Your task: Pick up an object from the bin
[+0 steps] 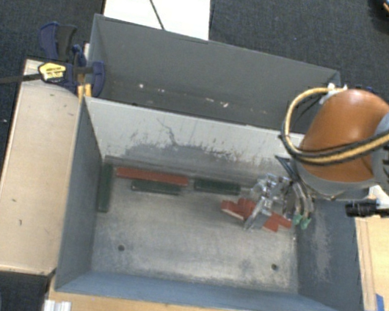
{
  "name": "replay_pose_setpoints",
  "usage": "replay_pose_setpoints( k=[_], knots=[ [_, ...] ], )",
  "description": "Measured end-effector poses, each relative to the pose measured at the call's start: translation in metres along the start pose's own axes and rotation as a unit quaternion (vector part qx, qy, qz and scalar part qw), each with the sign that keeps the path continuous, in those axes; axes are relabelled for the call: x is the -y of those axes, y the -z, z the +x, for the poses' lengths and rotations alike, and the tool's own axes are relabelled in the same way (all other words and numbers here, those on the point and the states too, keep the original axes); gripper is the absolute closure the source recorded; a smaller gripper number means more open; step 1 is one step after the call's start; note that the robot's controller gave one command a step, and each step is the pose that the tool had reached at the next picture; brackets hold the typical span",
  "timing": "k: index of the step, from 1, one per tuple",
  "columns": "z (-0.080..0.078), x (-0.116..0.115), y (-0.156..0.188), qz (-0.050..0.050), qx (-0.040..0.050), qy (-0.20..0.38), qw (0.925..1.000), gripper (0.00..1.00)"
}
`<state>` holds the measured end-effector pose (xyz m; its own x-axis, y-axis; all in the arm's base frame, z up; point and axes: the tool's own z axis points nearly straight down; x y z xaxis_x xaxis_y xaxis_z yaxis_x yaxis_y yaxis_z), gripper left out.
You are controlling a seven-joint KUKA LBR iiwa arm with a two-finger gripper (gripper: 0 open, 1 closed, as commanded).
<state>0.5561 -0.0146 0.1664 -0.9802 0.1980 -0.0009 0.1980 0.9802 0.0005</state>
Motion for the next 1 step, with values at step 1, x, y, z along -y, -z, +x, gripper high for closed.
replay_pose_setpoints(
  k=[1],
  knots=[
    [0.0, 0.0, 0.0, 0.0, 0.0, 0.0, 1.0, 1.0]
  ],
)
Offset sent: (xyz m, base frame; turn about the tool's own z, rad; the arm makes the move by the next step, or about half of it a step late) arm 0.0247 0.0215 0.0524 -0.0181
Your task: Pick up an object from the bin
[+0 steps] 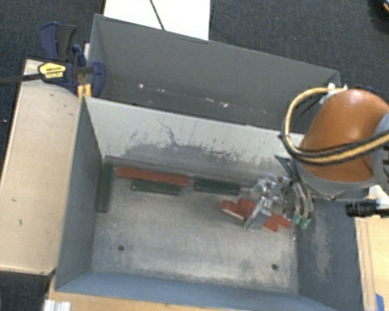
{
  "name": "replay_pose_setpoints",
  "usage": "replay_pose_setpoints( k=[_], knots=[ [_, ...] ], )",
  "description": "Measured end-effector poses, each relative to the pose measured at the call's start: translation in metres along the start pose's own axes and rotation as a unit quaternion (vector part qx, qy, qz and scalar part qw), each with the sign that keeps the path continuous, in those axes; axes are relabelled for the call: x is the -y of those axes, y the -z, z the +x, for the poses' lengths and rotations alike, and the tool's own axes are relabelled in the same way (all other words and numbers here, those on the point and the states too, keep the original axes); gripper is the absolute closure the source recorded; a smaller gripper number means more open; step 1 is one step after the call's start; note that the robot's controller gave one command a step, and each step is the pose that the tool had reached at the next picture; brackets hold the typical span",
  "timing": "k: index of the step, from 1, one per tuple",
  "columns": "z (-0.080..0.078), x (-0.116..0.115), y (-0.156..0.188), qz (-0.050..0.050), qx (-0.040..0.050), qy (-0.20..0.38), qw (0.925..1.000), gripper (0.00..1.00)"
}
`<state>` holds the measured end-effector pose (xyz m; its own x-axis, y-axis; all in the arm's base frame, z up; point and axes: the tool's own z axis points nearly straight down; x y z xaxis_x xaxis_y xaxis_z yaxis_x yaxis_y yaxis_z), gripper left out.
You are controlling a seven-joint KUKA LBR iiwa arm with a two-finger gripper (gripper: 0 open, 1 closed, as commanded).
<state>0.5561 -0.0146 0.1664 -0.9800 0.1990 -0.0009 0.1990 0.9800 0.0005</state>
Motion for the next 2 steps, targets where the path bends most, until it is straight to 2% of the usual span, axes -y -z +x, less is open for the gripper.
replay_pose_setpoints(
  k=[1, 2],
  knots=[
    [-0.012, -0.015, 0.031, 0.0, -0.0017, 0.006, 1.0, 1.0],
    [-0.015, 0.02, 0.056, 0.0, 0.0011, 0.005, 1.0, 0.0]
  ],
)
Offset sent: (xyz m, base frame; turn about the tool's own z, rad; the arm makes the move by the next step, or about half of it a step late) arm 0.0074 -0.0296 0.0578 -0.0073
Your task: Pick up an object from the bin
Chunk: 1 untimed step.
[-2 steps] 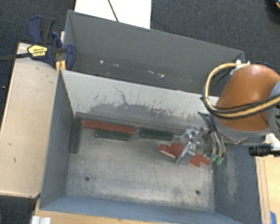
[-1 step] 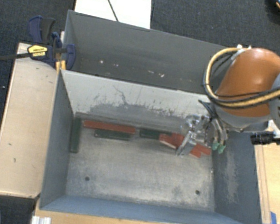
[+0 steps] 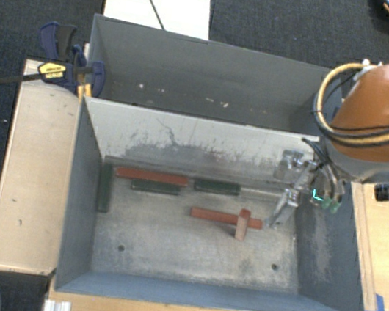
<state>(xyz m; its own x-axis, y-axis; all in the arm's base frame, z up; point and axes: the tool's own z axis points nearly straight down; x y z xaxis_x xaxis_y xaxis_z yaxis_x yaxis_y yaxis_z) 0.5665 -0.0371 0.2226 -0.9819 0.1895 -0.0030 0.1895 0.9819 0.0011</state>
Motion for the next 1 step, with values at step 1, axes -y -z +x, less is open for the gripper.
replay_pose_setpoints(
  k=[1],
  knots=[
    [0.0007, 0.0082, 0.0025, 0.001, 0.0004, -0.002, 1.0, 0.0]
  ],
)
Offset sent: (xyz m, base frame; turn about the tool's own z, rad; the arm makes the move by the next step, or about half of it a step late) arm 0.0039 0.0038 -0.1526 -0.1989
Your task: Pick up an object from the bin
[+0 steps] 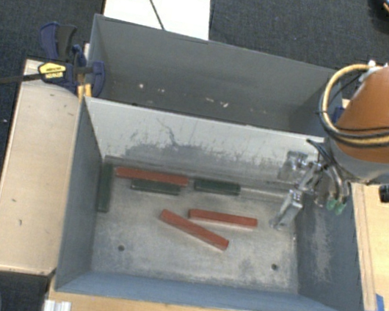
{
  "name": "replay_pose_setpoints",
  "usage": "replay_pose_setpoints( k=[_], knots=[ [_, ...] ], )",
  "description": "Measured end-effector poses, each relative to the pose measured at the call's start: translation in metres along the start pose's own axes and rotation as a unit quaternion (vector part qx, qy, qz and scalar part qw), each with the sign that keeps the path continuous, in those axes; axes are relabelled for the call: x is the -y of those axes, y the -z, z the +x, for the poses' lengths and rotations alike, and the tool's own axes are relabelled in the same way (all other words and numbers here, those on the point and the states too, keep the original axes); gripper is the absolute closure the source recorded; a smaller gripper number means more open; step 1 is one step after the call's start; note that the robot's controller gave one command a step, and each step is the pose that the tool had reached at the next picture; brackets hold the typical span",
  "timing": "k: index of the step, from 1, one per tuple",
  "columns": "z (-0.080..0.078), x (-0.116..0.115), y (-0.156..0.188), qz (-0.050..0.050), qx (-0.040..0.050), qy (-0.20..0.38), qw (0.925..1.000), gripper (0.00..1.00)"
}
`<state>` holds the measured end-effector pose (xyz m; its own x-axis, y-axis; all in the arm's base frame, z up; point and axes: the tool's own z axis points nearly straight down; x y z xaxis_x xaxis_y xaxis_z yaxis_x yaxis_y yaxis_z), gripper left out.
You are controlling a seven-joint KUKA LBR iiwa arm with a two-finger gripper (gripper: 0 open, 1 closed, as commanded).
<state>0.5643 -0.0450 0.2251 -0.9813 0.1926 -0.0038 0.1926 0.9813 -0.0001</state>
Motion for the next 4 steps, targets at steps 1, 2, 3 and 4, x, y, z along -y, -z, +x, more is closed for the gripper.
replay_pose_setpoints(
  k=[1, 2, 3, 4],
  knots=[
    [-0.002, -0.005, -0.048, -0.001, 0.0023, 0.033, 0.9994, 0.0],
    [-0.001, -0.037, -0.115, -0.001, 0.0015, 0.003, 1.0, 0.0],
    [-0.007, -0.041, -0.154, -0.001, -0.0011, 0.029, 0.9996, 1.0],
    [-0.007, -0.041, -0.154, -0.001, -0.0011, 0.028, 0.9996, 1.0]
  ],
)
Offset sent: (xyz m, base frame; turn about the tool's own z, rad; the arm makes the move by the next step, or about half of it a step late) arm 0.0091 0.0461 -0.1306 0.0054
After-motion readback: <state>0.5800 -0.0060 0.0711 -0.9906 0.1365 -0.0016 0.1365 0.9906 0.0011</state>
